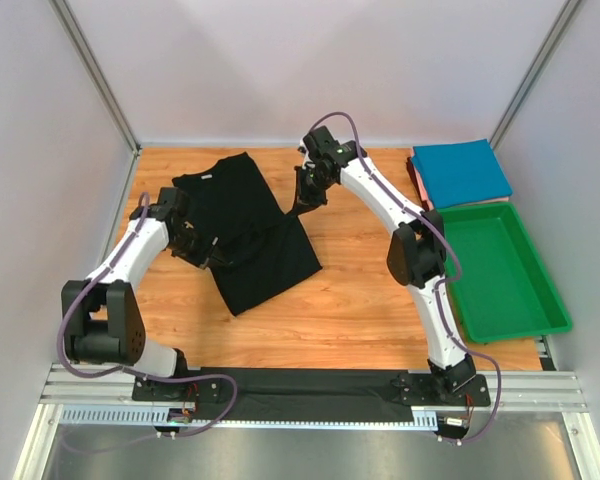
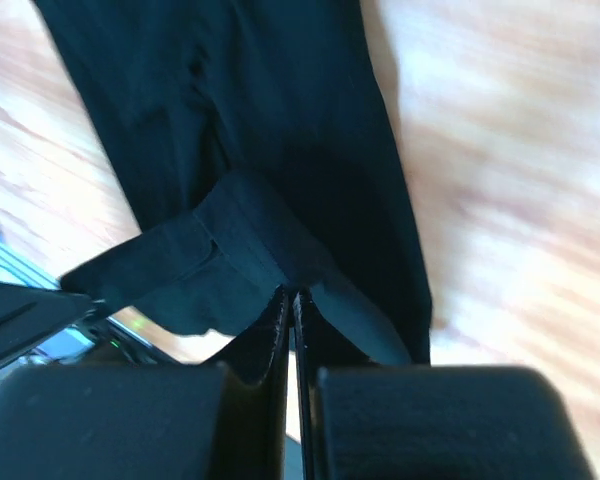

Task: Fold and stack the t-shirts
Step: Fold the tshirt

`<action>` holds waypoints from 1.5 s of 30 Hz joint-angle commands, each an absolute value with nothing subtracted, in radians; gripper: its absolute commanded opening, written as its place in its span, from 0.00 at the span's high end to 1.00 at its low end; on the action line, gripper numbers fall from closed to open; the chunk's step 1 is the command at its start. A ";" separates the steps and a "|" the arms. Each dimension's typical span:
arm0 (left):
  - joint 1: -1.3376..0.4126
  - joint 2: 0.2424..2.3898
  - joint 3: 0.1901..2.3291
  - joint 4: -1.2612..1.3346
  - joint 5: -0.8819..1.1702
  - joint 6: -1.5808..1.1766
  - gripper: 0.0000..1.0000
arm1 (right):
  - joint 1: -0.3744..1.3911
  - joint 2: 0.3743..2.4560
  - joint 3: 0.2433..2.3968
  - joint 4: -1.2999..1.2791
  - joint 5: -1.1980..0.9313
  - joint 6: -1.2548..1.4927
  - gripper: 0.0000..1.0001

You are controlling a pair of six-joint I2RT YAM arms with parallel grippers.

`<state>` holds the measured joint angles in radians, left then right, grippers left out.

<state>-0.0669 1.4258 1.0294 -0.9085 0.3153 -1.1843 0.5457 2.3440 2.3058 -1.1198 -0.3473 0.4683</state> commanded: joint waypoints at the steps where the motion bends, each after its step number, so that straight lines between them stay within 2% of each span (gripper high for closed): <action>1: -0.011 1.471 1.092 -0.956 0.341 -1.083 1.00 | 0.525 2.351 2.316 -0.905 -0.417 0.544 1.00; 5: 0.043 1.526 1.132 -0.957 0.330 -1.048 1.00 | 0.522 2.381 2.339 -0.752 -0.471 0.571 1.00; 11: 0.127 1.571 1.135 -0.917 0.367 -1.037 1.00 | 0.508 2.424 2.358 -0.657 -0.483 0.620 1.00; 21: 0.175 1.749 1.252 -0.847 0.446 -0.974 1.00 | 0.480 2.497 2.372 -0.578 -0.506 0.649 1.00; 30: 0.207 1.871 1.387 -0.900 0.376 -0.954 1.00 | 0.465 2.551 2.384 -0.546 -0.514 0.660 1.00; 31: 0.209 1.900 1.403 -0.922 0.376 -0.950 0.97 | 0.462 2.556 2.384 -0.540 -0.512 0.664 1.00; 34: 0.212 1.953 1.479 -1.020 0.350 -0.931 0.84 | 0.448 2.572 2.399 -0.532 -0.520 0.678 0.91; 35: 0.209 1.956 1.500 -1.043 0.330 -0.930 0.82 | 0.446 2.582 2.410 -0.540 -0.528 0.686 0.82; 38: 0.210 1.912 1.494 -1.104 0.212 -0.934 0.75 | 0.426 2.570 2.442 -0.607 -0.595 0.646 0.68; 40: 0.209 1.852 1.470 -1.103 0.158 -0.936 0.64 | 0.416 2.499 2.375 -0.709 -0.560 0.582 0.64; 42: 0.204 1.806 1.425 -1.091 0.160 -0.925 0.39 | 0.400 2.397 2.289 -0.751 -0.545 0.484 0.59; 43: 0.199 1.793 1.411 -1.083 0.161 -0.905 0.39 | 0.399 2.366 2.179 -0.764 -0.538 0.460 0.58; 45: 0.164 1.760 1.375 -1.078 0.146 -0.894 0.39 | 0.393 2.301 2.094 -0.791 -0.534 0.390 0.57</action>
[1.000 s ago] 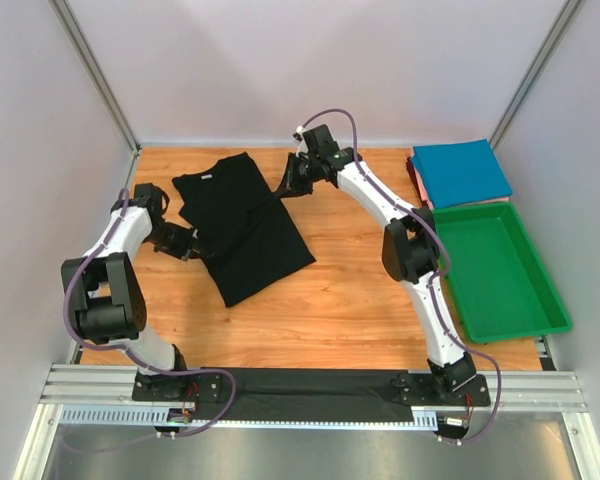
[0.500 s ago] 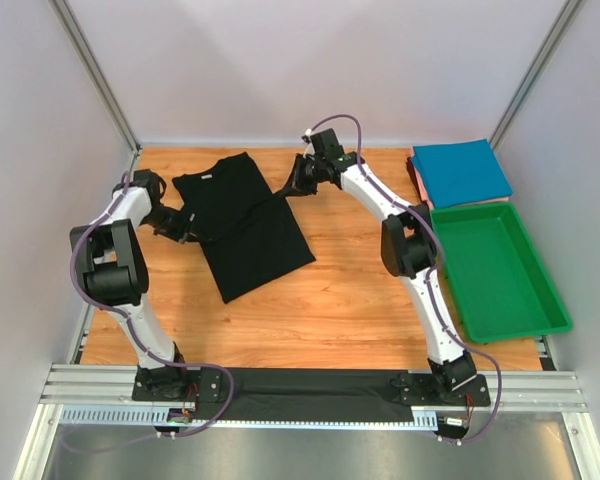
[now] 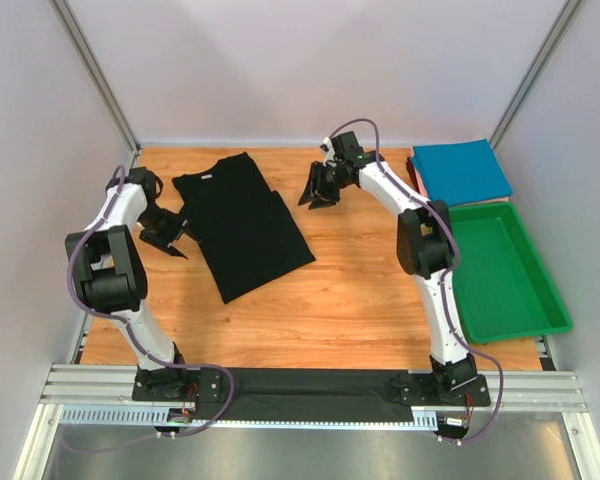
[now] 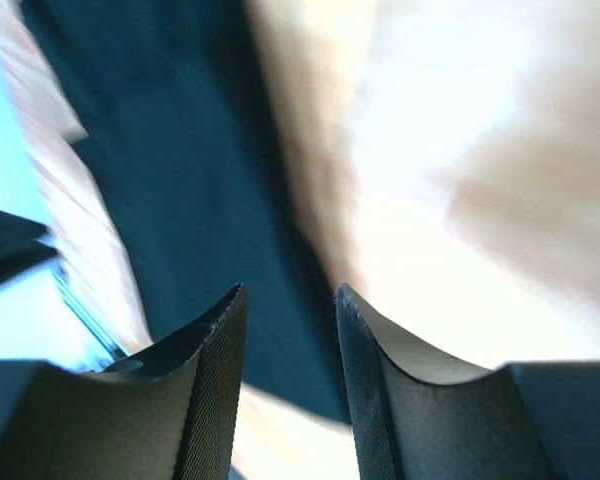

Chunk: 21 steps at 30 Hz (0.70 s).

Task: Fold and stack the t-shirts
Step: Fold the tshirt

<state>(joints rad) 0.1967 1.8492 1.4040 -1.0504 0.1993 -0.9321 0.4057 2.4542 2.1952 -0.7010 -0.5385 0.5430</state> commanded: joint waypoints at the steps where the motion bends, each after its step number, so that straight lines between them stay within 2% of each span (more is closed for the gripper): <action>1: 0.149 1.749 1.358 -1.068 0.147 -0.890 0.40 | 0.387 2.290 2.067 -0.805 -0.532 0.367 0.57; 8: 0.009 1.684 1.131 -0.988 0.198 -0.923 0.43 | 0.390 2.280 1.921 -0.845 -0.629 0.264 0.58; 17: -0.025 1.618 0.986 -0.919 0.210 -0.919 0.46 | 0.428 2.206 1.712 -0.692 -0.744 0.273 0.59; 21: -0.031 1.641 0.950 -0.835 0.305 -0.899 0.54 | 0.456 2.195 1.651 -0.651 -0.753 0.287 0.60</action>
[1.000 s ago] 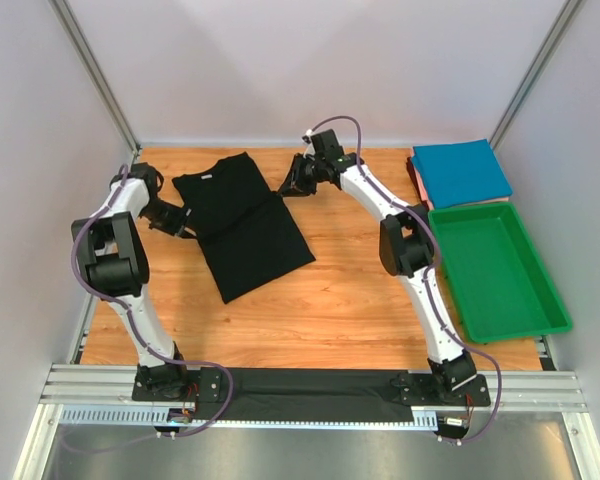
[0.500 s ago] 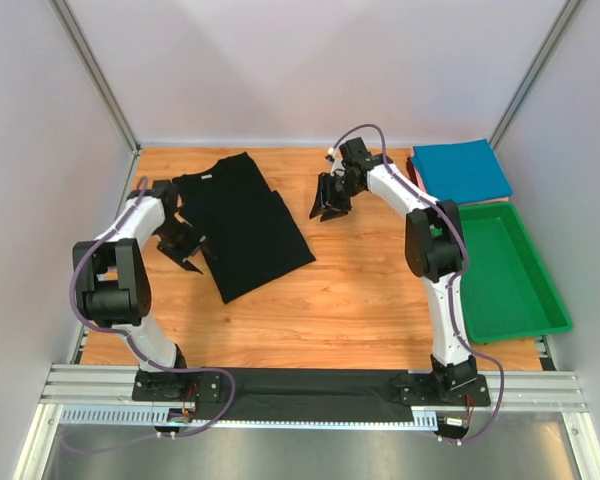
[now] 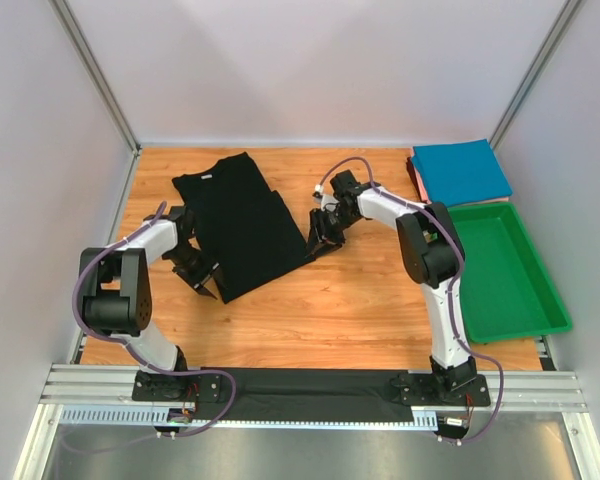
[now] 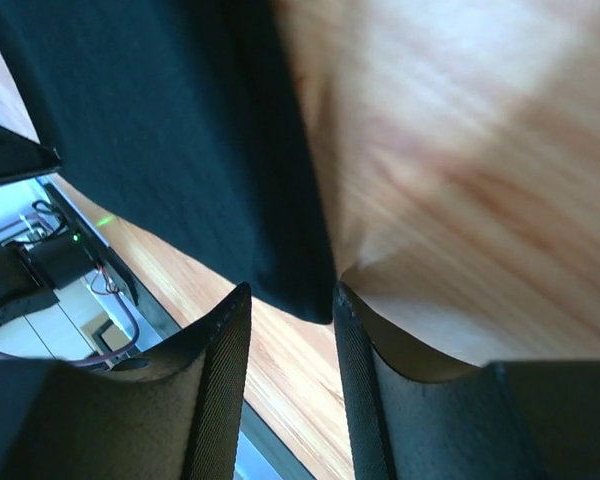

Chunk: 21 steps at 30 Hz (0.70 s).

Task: Fold and stack the t-shirts
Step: Fold the tshirt

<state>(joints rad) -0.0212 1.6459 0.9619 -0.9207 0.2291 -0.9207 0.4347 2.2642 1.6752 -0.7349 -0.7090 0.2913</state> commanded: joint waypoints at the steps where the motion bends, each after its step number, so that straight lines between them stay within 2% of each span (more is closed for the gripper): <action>1: -0.032 1.647 0.953 -0.833 0.317 -0.891 0.56 | 0.459 2.192 1.638 -0.647 -0.740 0.287 0.60; 3: -0.034 1.651 0.963 -0.862 0.278 -0.887 0.63 | 0.459 2.186 1.622 -0.650 -0.723 0.293 0.65; 4: -0.034 1.646 0.983 -0.911 0.247 -0.882 0.64 | 0.459 2.178 1.603 -0.650 -0.686 0.299 0.71; 7: -0.022 1.626 1.055 -1.003 0.121 -0.867 0.60 | 0.459 2.160 1.563 -0.637 -0.628 0.328 0.89; 8: -0.008 1.625 1.077 -1.018 0.101 -0.855 0.57 | 0.460 2.146 1.534 -0.637 -0.614 0.339 1.00; 14: 0.081 1.677 1.278 -1.060 0.060 -0.782 0.52 | 0.479 1.978 1.300 -0.568 -0.516 0.475 1.00; 17: 0.081 1.721 1.334 -0.985 0.144 -0.707 0.50 | 0.521 1.907 1.136 -0.529 -0.483 0.578 1.00; 21: 0.061 1.773 1.358 -1.020 0.216 -0.666 0.53 | 0.572 1.792 0.970 -0.482 -0.445 0.687 0.99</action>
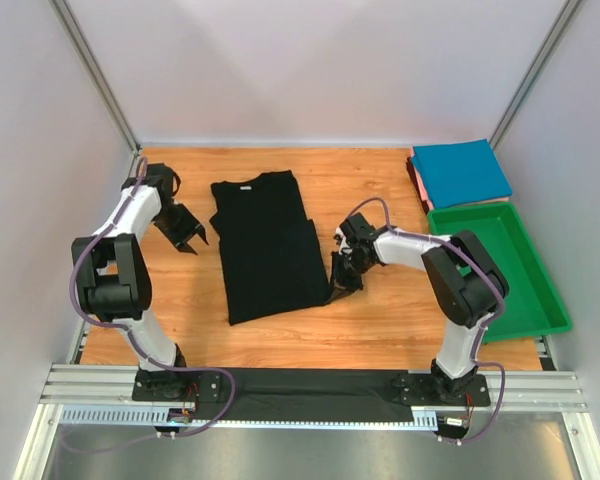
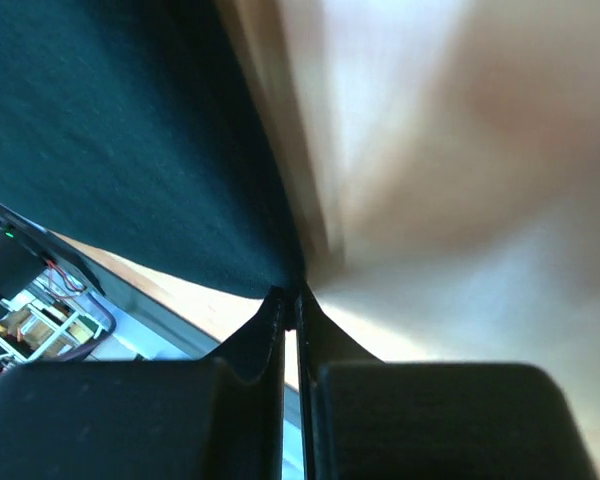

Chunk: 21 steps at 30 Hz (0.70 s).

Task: Fold and stack the t-shirts
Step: Fold the tshirt

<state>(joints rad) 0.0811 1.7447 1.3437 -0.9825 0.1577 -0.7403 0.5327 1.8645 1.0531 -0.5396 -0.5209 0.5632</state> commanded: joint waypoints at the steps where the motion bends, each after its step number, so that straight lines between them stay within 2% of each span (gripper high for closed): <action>1: 0.048 1.766 1.345 -1.035 0.210 -0.658 0.53 | 0.577 1.777 0.956 -0.473 -0.451 0.699 0.97; 7: -0.110 1.620 1.116 -0.999 0.282 -0.728 0.52 | 0.580 1.709 1.032 -0.603 -0.425 0.594 0.80; 10: -0.132 1.569 1.011 -0.974 0.293 -0.773 0.52 | 0.577 1.689 1.058 -0.663 -0.419 0.520 0.73; 15: -0.137 1.493 0.867 -0.922 0.313 -0.856 0.52 | 0.563 1.674 1.043 -0.641 -0.475 0.434 0.67; 21: -0.166 1.456 0.813 -0.900 0.298 -0.867 0.52 | 0.532 1.724 1.045 -0.588 -0.563 0.373 0.64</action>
<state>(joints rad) -0.1501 1.4963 0.8249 -0.9417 0.2867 -0.8341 0.5392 1.7012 1.0264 -0.6266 -0.5030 0.4404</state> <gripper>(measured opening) 0.477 0.362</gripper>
